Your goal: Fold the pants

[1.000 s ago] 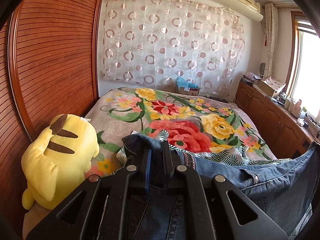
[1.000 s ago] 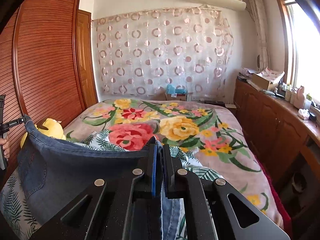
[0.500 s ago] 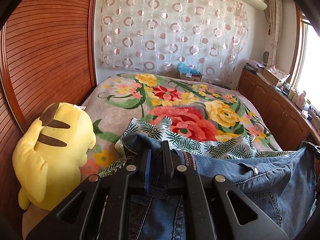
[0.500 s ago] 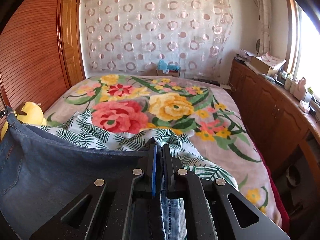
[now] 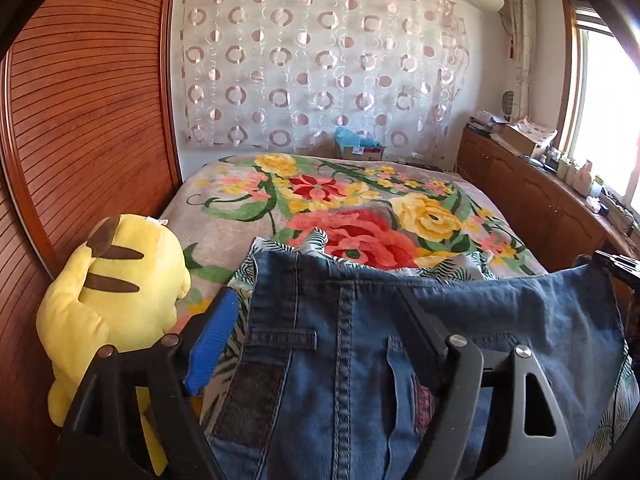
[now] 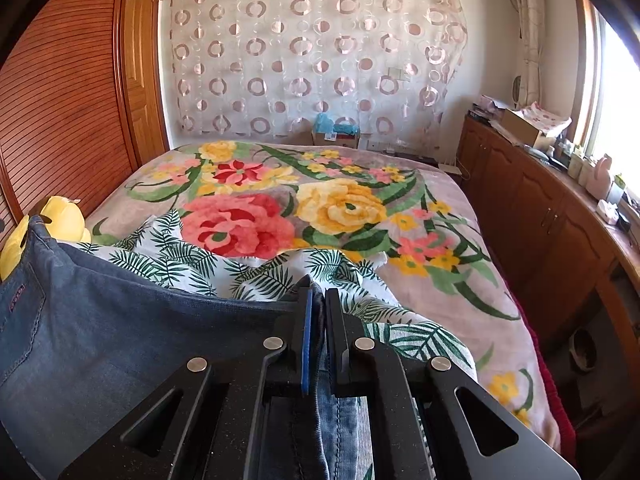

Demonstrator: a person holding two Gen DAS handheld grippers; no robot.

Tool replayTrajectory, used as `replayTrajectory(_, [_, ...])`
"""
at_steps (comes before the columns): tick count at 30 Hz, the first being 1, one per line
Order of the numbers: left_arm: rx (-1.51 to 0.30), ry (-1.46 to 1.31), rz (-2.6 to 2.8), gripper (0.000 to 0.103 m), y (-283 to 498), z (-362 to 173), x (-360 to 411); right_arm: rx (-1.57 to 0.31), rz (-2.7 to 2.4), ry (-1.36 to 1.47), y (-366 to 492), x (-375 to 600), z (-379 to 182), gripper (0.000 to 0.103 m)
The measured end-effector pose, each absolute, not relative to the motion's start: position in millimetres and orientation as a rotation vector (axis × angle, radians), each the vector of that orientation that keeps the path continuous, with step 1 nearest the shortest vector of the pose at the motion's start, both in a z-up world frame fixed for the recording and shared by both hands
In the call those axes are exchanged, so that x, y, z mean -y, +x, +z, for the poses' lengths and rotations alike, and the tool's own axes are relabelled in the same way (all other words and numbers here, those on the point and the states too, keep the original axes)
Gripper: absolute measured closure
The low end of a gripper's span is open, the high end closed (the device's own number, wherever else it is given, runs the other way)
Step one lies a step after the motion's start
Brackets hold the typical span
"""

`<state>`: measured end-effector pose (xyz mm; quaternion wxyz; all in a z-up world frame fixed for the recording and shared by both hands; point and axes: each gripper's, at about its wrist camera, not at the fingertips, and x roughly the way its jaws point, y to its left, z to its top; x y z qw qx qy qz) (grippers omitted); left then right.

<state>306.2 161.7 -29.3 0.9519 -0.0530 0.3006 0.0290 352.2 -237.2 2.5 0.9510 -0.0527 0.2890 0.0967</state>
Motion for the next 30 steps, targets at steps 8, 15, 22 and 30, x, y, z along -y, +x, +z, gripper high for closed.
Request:
replayTrajectory(8, [-0.655, -0.076, 0.049, 0.022, 269, -45, -149, -0.611, 0.191, -0.054, 324, 262, 3, 0.08])
replayTrajectory(15, [-0.677, -0.048, 0.02, 0.022, 241, -55, -136, -0.675, 0.211, -0.023, 275, 287, 2, 0.067])
replayTrajectory(22, [-0.702, -0.047, 0.027, 0.022, 230, -66, -136, -0.753, 0.249, -0.012, 244, 293, -6, 0.053])
replayTrajectory(30, [-0.722, -0.058, 0.021, 0.022, 222, -77, -141, -0.857, 0.193, -0.013, 244, 282, -27, 0.053])
